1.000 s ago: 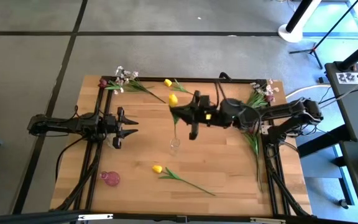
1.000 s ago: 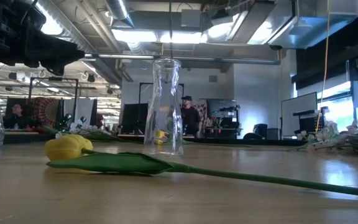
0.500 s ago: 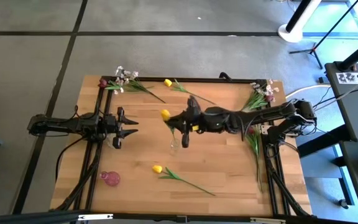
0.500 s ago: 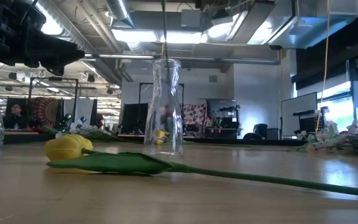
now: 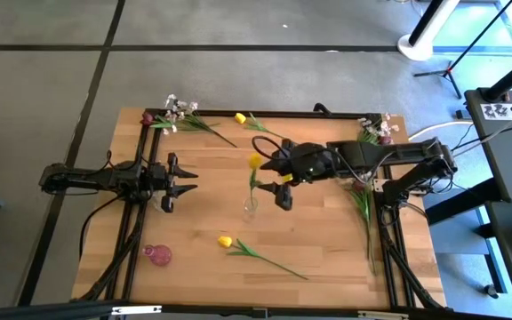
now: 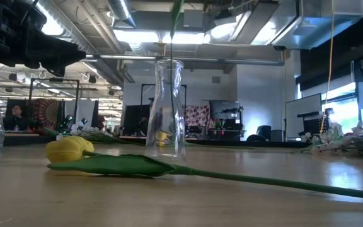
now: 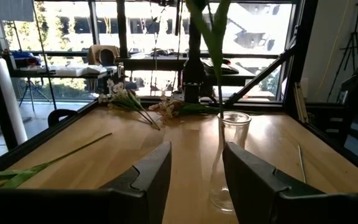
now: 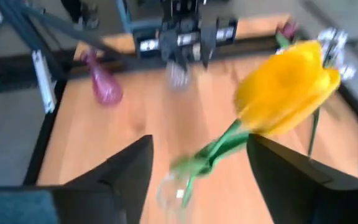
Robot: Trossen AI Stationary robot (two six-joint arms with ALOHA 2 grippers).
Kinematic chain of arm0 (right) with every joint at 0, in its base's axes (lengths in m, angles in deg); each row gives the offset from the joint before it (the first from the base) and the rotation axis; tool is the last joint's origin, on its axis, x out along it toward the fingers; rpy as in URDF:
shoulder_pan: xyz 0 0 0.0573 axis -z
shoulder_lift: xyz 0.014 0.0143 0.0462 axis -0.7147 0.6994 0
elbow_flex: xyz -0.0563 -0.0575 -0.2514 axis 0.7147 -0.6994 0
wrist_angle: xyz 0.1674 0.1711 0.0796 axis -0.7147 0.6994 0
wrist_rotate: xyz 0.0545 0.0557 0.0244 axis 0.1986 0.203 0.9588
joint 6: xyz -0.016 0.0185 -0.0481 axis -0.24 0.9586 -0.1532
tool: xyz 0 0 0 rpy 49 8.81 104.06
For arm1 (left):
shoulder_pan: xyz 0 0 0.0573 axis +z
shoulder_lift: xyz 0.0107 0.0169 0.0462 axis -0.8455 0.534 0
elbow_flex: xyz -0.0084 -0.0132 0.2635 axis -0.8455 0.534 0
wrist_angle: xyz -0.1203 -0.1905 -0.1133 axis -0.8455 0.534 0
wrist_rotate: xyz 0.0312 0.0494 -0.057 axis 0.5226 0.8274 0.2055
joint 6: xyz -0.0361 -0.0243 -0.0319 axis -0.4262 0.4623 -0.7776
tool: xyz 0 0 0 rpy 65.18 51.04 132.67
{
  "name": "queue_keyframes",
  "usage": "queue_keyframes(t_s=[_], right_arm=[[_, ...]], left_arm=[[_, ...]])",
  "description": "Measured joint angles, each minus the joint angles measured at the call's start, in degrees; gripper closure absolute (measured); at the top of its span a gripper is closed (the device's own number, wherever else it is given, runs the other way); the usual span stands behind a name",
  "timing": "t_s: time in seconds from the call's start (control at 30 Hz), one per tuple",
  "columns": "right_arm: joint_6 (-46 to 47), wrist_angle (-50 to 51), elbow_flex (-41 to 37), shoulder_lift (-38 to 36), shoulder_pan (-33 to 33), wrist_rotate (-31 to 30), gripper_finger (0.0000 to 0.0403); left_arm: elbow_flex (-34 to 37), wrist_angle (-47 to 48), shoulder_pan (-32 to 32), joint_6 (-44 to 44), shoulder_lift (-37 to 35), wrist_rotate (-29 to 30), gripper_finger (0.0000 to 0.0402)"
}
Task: Sort flowers into vase by color
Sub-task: Put the bottom right yellow flower into the right transparent vase, then put the top yellow flower into the right transparent vase
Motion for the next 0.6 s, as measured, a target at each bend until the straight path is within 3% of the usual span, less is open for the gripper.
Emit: queue_keyframes(t_s=[0.2,0.33,0.43,0.6], right_arm=[[2.59,6.27,0.75,0.15,0.0,4.08,0.0106],[3.61,8.54,0.73,-0.67,0.85,2.85,0.0105],[4.58,7.87,0.89,-3.88,3.53,-2.08,0.0105],[3.7,15.18,0.7,-5.64,14.22,-3.6,0.0104]], left_arm=[[0.0,-0.11,0.01,-0.56,-0.01,-0.05,0.0259],[0.0,-4.39,0.0,-13.99,0.0,-1.27,0.0259],[-0.01,-9.31,0.01,-24.13,-0.01,-1.17,0.0259],[-0.02,-17.0,0.02,-33.27,-0.02,-1.17,0.0259]])
